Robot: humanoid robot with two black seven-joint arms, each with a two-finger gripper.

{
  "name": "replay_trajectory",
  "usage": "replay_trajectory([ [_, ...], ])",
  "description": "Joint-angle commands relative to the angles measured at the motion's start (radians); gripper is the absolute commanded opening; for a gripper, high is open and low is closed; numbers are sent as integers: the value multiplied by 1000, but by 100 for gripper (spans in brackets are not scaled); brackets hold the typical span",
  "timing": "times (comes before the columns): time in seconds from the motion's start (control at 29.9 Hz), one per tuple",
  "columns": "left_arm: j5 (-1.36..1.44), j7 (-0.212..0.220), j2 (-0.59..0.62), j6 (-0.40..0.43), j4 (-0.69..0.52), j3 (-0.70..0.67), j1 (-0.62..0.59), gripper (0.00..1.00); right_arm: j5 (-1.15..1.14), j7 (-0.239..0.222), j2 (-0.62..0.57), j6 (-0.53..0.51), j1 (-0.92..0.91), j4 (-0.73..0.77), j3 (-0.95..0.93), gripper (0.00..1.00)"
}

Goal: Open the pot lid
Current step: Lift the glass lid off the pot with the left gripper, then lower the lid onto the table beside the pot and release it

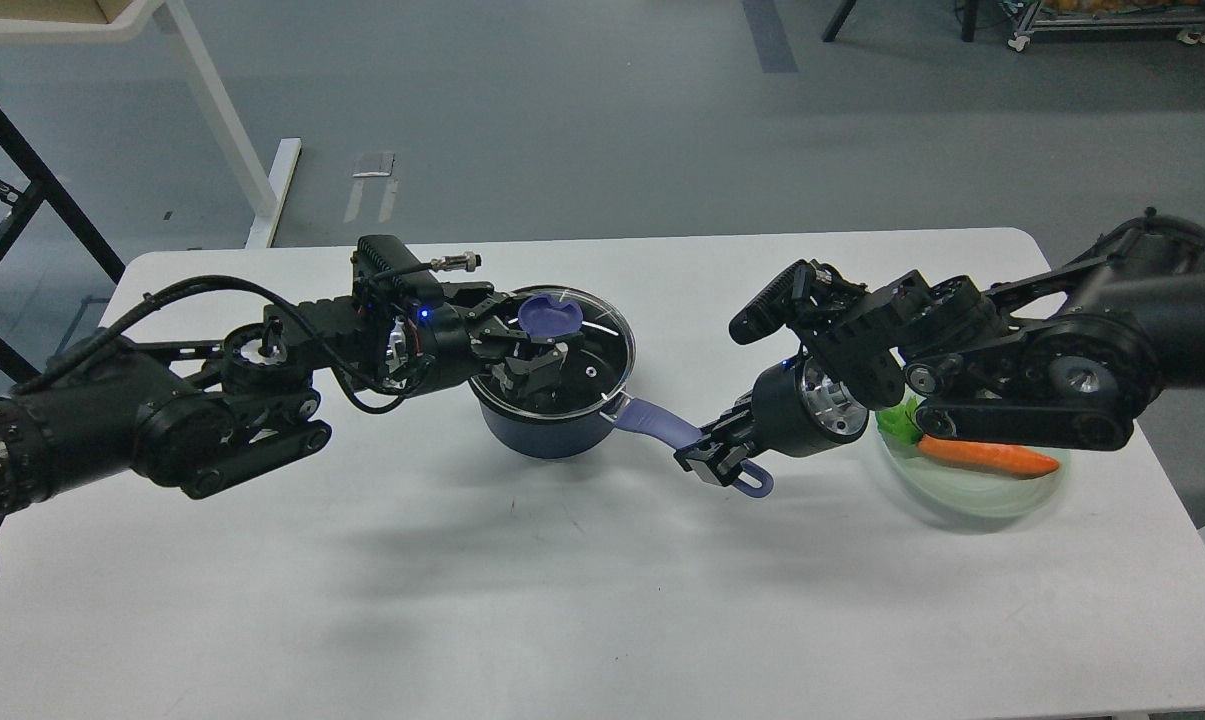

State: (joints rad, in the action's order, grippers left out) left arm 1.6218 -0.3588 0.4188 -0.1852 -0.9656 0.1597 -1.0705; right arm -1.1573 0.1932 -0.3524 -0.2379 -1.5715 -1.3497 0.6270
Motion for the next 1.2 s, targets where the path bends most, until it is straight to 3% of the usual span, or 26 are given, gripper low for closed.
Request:
replay_trajectory([
  [0.0, -3, -6, 35, -2, -8, -14, -11, 38, 5, 0, -3, 0, -1, 1, 0, 17],
  [0.33, -148, -46, 372, -5, -19, 3, -3, 38, 5, 0, -17, 0, -1, -2, 6, 17],
  [0.5, -149, -89, 478, -55, -4, 4, 153, 38, 7, 0, -22, 0, 1, -3, 5, 17],
  [0.7, -151, -104, 472, -138, 73, 4, 277, 39, 7, 0, -46, 0, 4, -11, 5, 17],
  [1.17, -160, -130, 331, -146, 291, 6, 288, 42, 7, 0, -43, 0, 4, -11, 2, 17],
])
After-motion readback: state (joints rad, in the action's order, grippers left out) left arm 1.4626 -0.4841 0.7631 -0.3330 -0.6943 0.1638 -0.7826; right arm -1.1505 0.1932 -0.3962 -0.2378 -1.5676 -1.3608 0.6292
